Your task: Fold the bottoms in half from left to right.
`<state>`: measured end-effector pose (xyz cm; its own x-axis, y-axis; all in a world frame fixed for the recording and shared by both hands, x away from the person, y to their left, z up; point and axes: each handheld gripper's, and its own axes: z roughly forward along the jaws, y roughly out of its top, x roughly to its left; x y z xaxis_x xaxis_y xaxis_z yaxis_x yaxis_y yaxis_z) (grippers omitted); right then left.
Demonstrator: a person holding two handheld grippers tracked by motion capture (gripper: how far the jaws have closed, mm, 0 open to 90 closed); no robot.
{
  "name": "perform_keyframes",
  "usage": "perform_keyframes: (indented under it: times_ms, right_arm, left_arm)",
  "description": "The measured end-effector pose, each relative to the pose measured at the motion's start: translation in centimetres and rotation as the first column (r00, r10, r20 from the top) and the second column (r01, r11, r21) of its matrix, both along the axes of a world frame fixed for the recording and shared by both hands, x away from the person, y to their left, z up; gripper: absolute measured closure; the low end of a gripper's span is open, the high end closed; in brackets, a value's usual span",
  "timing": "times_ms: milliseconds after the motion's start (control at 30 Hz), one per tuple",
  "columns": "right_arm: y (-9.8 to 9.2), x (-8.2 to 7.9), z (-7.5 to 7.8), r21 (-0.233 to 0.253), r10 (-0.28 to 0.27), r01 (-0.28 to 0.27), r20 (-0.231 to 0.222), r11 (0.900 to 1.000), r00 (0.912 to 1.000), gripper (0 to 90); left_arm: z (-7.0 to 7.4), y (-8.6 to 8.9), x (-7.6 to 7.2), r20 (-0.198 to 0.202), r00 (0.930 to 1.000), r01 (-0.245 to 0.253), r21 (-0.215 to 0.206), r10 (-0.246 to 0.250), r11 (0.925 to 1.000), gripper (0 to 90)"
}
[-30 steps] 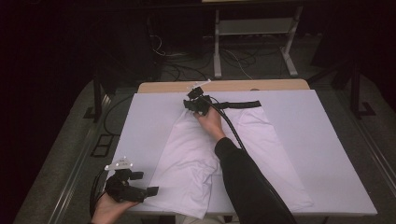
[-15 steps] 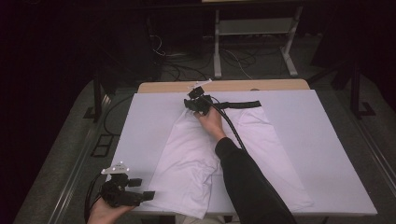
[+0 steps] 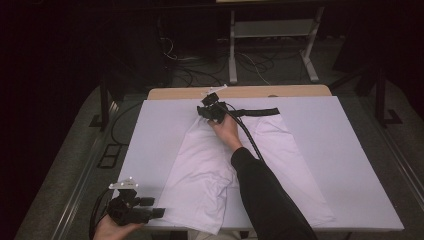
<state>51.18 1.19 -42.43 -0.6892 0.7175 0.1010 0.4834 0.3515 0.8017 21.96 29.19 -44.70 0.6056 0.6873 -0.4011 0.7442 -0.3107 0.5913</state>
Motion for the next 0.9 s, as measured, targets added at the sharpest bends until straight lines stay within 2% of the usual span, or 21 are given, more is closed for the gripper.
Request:
perform_keyframes:
  times_ms: [200,333,400,467,733,800,900]
  right_arm:
    - [0.0,-0.1,0.0,0.005,0.002,-0.002,0.003,1.0,1.0,86.1]
    - [-0.1,-0.1,0.2,0.006,0.004,-0.004,0.005,1.0,1.0,86.1]
    - [-0.2,-0.1,0.3,0.01,0.005,-0.005,0.006,1.0,1.0,86.1]
    - [-0.3,-0.1,0.4,0.008,0.009,-0.009,0.008,1.0,0.9999,86.1]
    - [-0.6,-0.4,1.0,0.011,0.028,-0.028,0.007,1.0,0.9996,86.1]
    - [-0.7,-0.4,1.2,0.012,0.03,-0.03,0.004,0.999,0.9996,86.1]
    - [-0.9,-0.4,1.5,0.016,0.033,-0.033,0.001,0.999,0.9995,86.1]
  left_arm:
    - [-0.1,-0.2,0.1,-0.016,0.9997,0.021,0.004,-0.021,0.9998,46.8]
    - [-0.2,-0.4,0.4,-0.034,0.9993,0.013,0.011,-0.013,0.9998,64.8]
    - [-0.3,-0.5,0.4,-0.034,0.9992,0.02,0.029,-0.019,0.9994,77.2]
    - [-0.4,-0.6,0.3,-0.027,0.9993,0.025,0.04,-0.024,0.9989,85.6]
    - [0.4,-0.8,0.1,0.007,0.9992,0.038,0.008,-0.038,0.9992,88.5]
    - [0.9,-1.1,0.0,0.037,0.9975,0.06,0.007,-0.06,0.9982,88.5]
    - [1.3,-1.6,-0.1,0.06,0.9949,0.081,0.009,-0.081,0.9967,88.5]
